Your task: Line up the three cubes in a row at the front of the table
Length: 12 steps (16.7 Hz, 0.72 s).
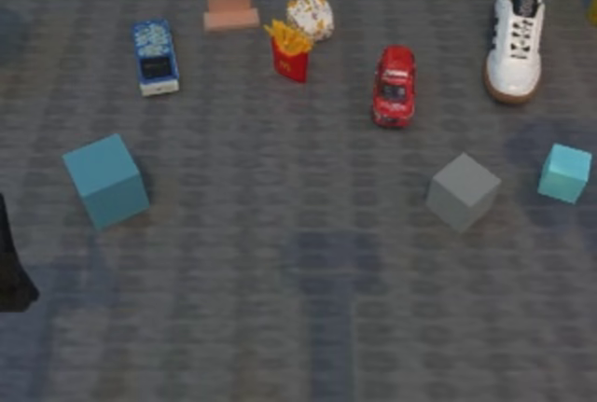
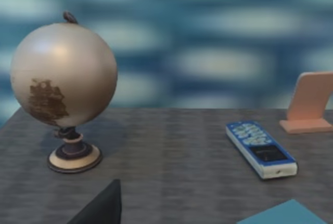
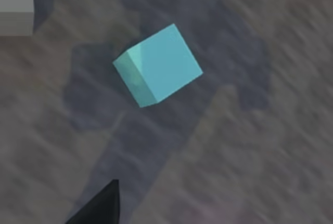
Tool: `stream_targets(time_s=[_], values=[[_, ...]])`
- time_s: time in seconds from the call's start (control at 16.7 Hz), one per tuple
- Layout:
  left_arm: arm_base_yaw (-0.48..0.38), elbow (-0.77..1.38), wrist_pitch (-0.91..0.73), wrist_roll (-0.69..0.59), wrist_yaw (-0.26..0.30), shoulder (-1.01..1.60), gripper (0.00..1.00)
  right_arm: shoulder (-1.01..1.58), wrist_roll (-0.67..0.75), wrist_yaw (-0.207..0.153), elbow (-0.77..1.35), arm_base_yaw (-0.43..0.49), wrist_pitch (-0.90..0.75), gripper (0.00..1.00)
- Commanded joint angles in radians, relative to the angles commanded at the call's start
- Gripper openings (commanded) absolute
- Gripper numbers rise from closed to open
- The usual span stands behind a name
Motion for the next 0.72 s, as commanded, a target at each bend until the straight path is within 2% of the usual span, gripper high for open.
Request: stream_targets(time_s=[0.36, 0.72], values=[[0.000, 0.000, 0.000, 0.000, 0.000, 0.000, 1.00, 0.548, -0.280, 0.002, 0.440, 0.024, -0.310, 1.00], [0.000, 0.000, 0.000, 0.000, 0.000, 0.000, 1.00, 0.848, -0.438, -0.002, 0.713, 0.038, -0.472, 1.00]])
